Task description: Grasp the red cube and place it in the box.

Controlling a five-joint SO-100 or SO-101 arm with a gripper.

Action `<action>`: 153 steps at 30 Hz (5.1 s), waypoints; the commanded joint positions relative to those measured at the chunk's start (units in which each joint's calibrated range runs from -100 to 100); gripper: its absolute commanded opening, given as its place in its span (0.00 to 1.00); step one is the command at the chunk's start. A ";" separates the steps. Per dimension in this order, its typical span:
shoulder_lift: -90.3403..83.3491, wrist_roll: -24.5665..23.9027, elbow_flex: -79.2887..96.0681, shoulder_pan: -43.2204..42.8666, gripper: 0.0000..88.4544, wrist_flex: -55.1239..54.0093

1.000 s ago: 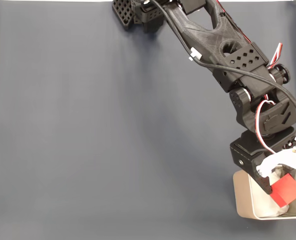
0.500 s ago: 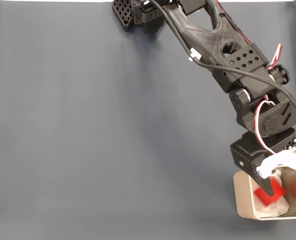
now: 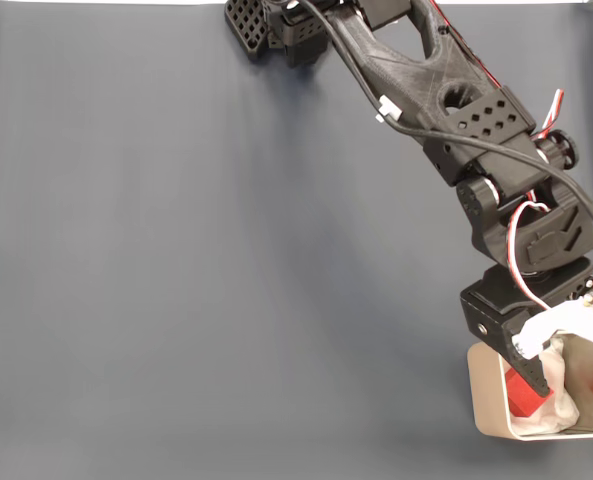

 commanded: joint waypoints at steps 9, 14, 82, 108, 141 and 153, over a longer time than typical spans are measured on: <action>-1.32 -0.44 -2.23 0.73 0.48 -1.64; -1.66 -0.54 -2.05 0.80 0.47 -1.73; -88.14 -0.10 99.14 23.81 0.00 -5.66; -127.49 -1.90 134.54 21.61 0.00 15.49; -127.57 -3.71 134.54 22.17 0.01 32.78; -127.57 -3.71 134.54 22.17 0.01 32.78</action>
